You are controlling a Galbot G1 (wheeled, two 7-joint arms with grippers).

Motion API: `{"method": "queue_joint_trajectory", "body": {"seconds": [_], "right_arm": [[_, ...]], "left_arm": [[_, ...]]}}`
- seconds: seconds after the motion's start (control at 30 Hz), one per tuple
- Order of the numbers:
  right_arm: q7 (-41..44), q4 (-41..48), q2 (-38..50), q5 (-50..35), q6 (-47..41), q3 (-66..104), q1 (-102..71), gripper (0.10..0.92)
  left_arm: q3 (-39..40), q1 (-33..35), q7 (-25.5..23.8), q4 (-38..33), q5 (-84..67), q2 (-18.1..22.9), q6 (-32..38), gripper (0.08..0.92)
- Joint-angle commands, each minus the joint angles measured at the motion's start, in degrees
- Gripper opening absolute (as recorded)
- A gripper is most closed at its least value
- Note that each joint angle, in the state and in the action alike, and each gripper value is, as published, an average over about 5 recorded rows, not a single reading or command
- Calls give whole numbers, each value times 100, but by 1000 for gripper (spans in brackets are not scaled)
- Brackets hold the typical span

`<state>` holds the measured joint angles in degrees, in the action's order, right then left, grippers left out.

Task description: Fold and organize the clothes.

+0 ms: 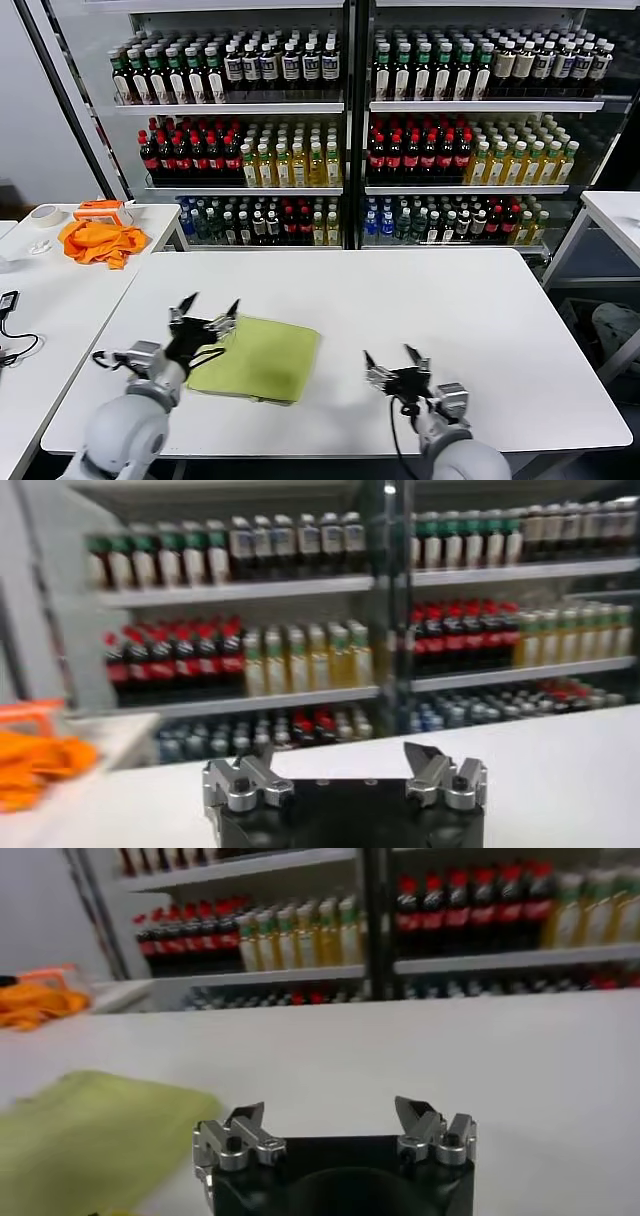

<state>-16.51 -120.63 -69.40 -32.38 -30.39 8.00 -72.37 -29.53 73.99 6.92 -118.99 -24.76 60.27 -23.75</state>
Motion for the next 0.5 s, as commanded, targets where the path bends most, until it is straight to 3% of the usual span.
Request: {"method": "queue_joint_trajectory", "body": {"seconds": [0.03,0.23,0.5], "right_arm": [[-732,758,-435,-1257,-286,-1614,1300,823],[-1198,1552,-640,-1448,-289,-1842,1689,823],[-1524,1873,-670,-1526,-291,-1891,1901,823]], "left_arm": [[-1363,1022,-314,-105,451,-281,319,821],[-1485,1174,-347,-177,440,-167,301,823],[-1486,1269,-375,-289,464,-7,283,822]]}}
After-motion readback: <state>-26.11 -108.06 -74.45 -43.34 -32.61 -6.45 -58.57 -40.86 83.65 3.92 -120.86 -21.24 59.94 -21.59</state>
